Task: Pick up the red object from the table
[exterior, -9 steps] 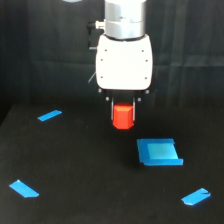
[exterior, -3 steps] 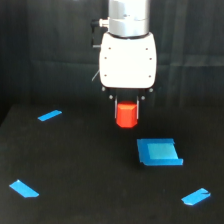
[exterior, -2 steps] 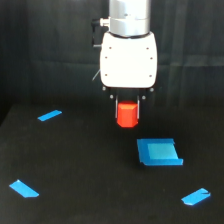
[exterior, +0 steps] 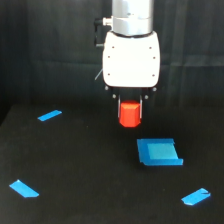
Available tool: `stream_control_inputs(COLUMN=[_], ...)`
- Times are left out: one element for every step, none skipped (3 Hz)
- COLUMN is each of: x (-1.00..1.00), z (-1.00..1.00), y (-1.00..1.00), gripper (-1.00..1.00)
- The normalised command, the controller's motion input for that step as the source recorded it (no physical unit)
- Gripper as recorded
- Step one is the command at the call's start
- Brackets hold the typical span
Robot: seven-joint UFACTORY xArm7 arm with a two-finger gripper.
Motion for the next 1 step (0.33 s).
stream_control_inputs(x=[-0.03], z=[0.01], y=[0.00], gripper=[-0.98])
